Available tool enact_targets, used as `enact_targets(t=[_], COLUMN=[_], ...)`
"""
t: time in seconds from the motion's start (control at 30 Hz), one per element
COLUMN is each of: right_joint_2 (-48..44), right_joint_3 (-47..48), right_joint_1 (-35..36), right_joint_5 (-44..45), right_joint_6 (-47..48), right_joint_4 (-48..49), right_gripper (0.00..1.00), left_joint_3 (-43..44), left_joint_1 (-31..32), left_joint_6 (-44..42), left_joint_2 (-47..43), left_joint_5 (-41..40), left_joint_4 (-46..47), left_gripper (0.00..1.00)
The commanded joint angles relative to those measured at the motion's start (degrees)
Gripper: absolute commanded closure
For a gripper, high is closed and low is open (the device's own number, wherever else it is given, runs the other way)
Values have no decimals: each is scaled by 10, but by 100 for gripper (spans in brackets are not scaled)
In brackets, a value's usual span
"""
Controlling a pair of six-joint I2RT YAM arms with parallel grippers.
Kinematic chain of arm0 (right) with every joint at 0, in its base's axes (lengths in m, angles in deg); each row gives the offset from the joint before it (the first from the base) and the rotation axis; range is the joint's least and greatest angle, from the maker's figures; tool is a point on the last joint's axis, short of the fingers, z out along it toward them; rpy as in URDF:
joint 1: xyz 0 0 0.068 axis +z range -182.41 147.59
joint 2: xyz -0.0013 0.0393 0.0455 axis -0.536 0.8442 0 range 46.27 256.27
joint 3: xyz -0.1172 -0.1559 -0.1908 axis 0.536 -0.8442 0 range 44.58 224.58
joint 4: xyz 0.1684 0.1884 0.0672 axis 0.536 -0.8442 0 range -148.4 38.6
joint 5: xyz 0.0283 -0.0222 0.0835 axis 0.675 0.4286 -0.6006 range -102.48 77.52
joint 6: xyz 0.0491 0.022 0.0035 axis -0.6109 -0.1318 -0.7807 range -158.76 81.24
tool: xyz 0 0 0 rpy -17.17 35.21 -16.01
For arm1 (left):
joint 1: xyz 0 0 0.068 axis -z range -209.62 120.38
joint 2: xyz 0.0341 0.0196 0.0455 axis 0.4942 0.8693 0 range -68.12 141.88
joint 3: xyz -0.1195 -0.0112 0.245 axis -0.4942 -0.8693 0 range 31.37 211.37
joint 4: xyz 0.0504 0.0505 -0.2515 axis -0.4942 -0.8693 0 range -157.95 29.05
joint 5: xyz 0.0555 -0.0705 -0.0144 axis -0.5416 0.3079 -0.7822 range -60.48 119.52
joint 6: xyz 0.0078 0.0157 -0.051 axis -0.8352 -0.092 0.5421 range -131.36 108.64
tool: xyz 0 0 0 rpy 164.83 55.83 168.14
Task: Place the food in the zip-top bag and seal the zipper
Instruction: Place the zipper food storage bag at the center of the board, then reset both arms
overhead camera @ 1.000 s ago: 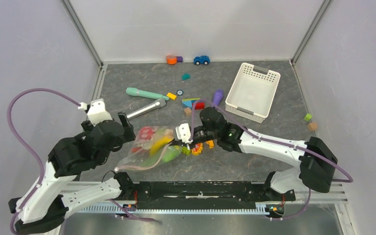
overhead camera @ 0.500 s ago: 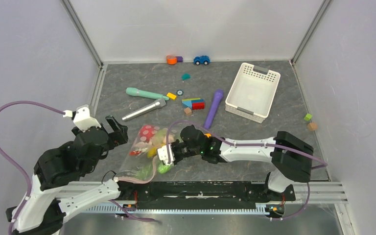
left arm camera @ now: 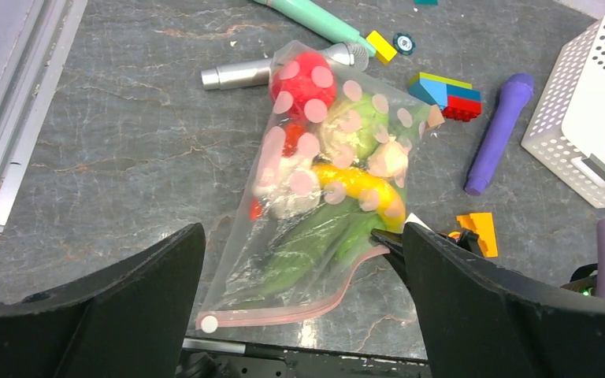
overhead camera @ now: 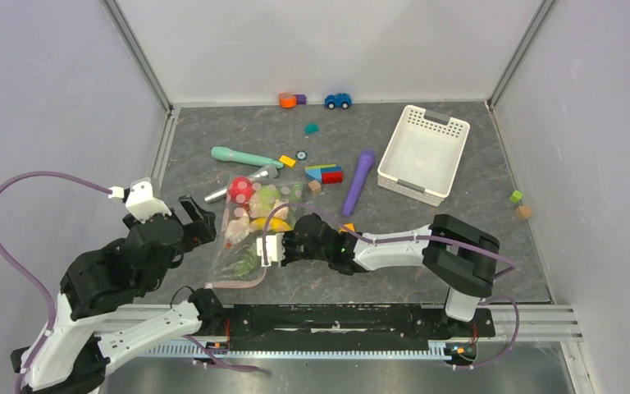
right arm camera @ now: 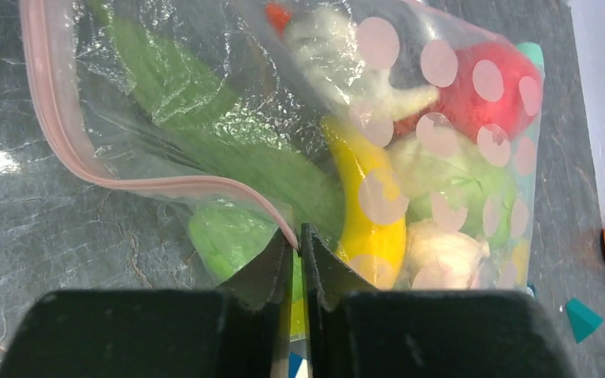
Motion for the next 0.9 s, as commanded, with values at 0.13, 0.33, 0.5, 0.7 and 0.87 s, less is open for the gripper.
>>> enact_targets(t=[0.13,0.33,0.5,0.7,0.87], right_joint_2=[-89,-202,-306,-390,-425], right_joint_3=[-4,-57,-88,-69,-71], right_joint_1=[-2,-3,-47,-225,-399], right_joint_5=[-179,-208,-104,127,260], right_joint_6=[32,47,-41,-261,-410], right_joint_4=[-18,-11,30,-5,-172], right_gripper=[45,2,2,2,2], left_joint_3=[-11,-17,-28,-52,-84], left_joint_1=[-2,-2,-2,-2,-2], left_joint_6=[3,4,19,26,34], left_joint_2=[0,21,51,76,86], left_joint_5=[-1,6,7,14,11], left_joint_4=[55,64,74,113,141], left_gripper=[0,0,0,0,0])
